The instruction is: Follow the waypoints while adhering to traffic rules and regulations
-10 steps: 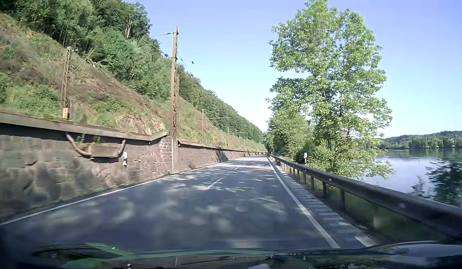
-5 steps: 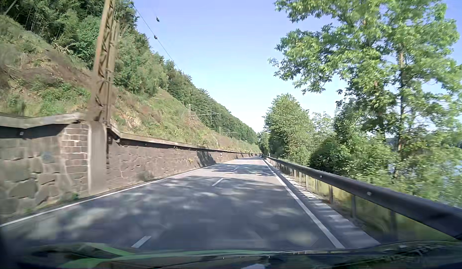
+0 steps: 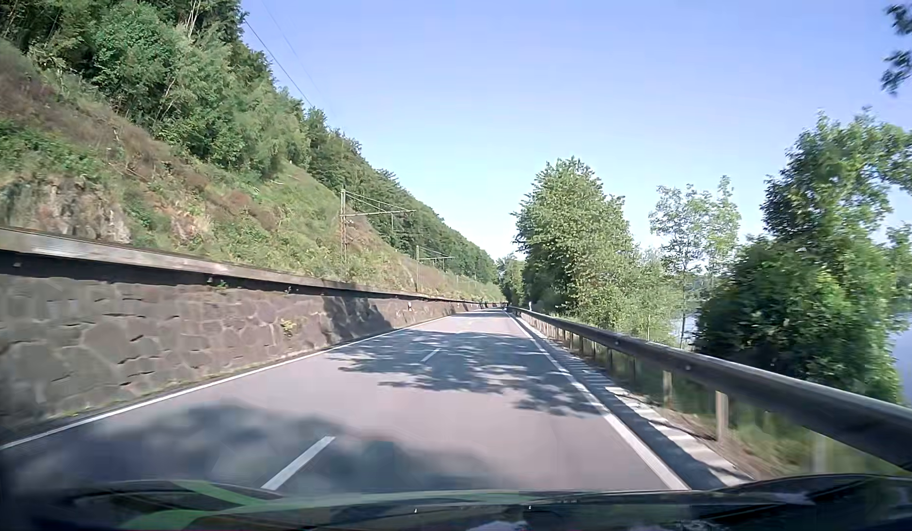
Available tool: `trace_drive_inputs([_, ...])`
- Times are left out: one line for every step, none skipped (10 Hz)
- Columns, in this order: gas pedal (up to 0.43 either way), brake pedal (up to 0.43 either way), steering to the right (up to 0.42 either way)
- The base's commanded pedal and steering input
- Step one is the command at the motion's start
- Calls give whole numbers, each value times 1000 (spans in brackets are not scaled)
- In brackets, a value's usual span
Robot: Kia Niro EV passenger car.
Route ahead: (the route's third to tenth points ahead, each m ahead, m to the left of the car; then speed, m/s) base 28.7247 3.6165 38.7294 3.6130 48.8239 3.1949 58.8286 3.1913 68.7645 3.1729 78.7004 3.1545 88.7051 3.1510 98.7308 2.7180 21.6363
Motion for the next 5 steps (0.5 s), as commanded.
trace_drive_inputs([240, 0, 1])
trace_drive_inputs([240, 0, 0])
trace_drive_inputs([240, 0, -2])
trace_drive_inputs([240, 0, -2])
trace_drive_inputs([240, 0, -2])
